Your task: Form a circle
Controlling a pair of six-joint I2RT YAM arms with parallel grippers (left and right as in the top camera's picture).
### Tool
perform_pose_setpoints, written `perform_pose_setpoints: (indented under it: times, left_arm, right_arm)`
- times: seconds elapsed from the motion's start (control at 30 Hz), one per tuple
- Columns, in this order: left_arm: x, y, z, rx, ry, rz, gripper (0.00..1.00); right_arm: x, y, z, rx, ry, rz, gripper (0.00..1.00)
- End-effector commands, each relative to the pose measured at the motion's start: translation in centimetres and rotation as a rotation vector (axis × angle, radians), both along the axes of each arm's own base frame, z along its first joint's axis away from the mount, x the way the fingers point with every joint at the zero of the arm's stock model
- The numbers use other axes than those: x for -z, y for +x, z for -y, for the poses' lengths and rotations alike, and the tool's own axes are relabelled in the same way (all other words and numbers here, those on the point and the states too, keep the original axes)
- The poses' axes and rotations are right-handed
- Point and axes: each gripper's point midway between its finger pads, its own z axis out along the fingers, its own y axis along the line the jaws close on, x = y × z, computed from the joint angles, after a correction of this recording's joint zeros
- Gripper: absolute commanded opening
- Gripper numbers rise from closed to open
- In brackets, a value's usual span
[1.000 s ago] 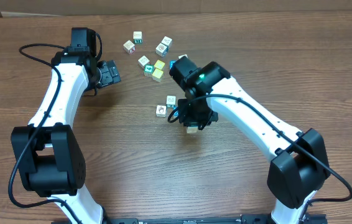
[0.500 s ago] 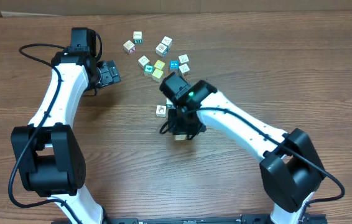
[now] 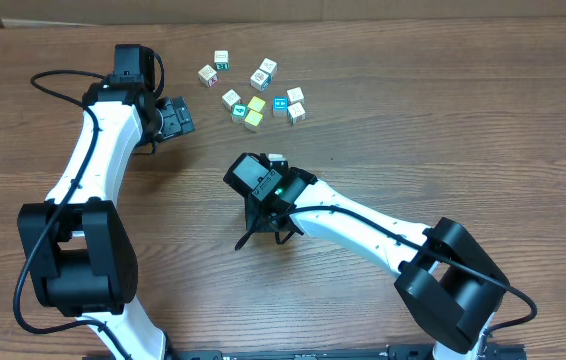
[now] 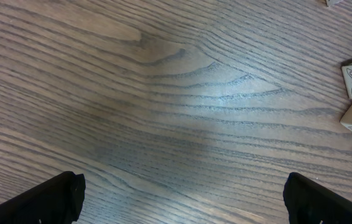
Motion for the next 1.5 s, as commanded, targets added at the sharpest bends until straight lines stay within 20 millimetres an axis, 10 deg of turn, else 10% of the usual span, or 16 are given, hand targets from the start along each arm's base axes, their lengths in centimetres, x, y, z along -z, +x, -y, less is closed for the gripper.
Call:
perform_pose_setpoints:
  times: [0.0,0.83,1.1,1.47]
  left_arm:
    - [-0.2,0.3,0.1,0.003,0.012,0.005,0.99]
    - [-0.2,0.3,0.1,0.004,0.012,0.005,1.00]
    - [-0.2,0.3,0.1,0.004,0.012,0.005,1.00]
    - [-0.2,0.3,0.1,0.004,0.012,0.005,1.00]
  right_arm:
    - [0.4,1.6,1.4,0.048,-0.071,0.082,0.22]
    - [4.2,2.4,1.1,0.053,-0.078,0.095,0.30]
    - [4.3,2.4,1.1,0.053,-0.077,0.091,0.55]
    - [4.5,1.6,0.8,0.041,-0.059,0.047,0.31]
